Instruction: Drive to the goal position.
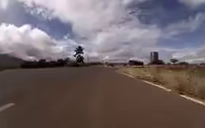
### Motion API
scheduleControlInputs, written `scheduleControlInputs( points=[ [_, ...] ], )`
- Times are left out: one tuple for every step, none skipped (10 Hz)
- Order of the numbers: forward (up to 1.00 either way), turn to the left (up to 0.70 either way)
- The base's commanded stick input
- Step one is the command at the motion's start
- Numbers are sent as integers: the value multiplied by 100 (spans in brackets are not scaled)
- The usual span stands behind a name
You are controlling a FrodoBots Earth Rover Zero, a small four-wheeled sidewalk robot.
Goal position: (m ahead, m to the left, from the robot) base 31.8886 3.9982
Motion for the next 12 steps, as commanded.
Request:
scheduleControlInputs(
  points=[
    [70,-14],
    [70,-35],
    [70,-35],
    [70,-35],
    [70,-35],
    [70,-35],
    [70,-35],
    [70,-35],
    [70,-35],
    [70,-21],
    [70,-2],
    [70,0]
  ],
)
